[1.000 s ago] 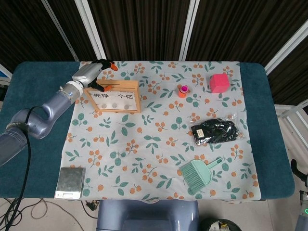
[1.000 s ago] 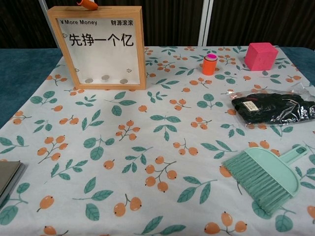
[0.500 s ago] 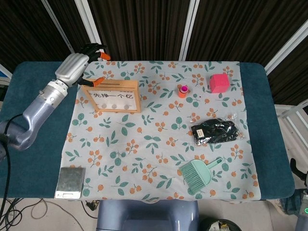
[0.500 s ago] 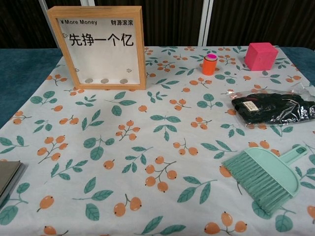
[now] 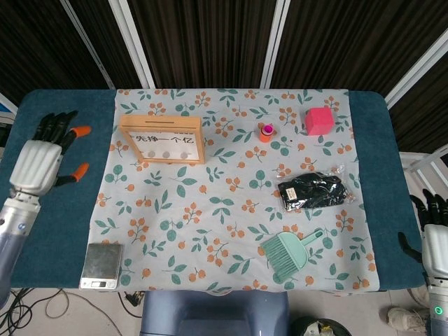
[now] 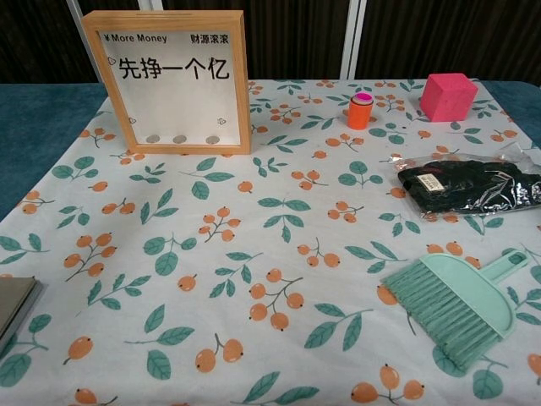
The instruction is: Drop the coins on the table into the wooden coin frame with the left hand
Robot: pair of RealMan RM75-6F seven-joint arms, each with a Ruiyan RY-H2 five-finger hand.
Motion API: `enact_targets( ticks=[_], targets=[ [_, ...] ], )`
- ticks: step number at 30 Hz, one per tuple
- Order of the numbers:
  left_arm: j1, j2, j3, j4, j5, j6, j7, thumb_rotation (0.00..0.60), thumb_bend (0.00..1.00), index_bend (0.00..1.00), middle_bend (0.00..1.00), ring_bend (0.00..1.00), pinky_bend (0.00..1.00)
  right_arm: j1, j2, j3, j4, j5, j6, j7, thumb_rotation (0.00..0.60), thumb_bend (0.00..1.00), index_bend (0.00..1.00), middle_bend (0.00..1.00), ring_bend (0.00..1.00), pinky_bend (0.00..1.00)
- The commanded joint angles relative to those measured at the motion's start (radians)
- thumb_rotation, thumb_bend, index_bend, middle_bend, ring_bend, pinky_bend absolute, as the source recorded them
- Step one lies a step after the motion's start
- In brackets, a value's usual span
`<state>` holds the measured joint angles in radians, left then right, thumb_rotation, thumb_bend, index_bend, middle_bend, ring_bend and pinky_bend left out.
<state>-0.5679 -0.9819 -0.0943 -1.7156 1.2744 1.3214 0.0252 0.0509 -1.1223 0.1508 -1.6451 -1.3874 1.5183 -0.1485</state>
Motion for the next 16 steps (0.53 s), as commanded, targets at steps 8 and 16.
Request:
enact_targets(
  ticks=[8, 16],
  targets=[
    [0.215, -0.052, 0.131, -0.008, 0.041, 0.162, 0.067, 0.600, 0.26, 0.20, 0.00, 0.00, 0.00, 0.026, 0.016, -0.044, 0.029, -0.077, -0.036, -0.003, 0.600, 0.39, 0.17, 0.07, 0.02, 0.00],
    [0.279, -0.100, 0.136, 0.061, 0.043, 0.187, 0.031, 0.600, 0.26, 0.19, 0.00, 0.00, 0.00, 0.026, 0.008, -0.043, 0.042, -0.095, -0.016, 0.019, 0.600, 0.39, 0.17, 0.07, 0.02, 0.00]
  ],
)
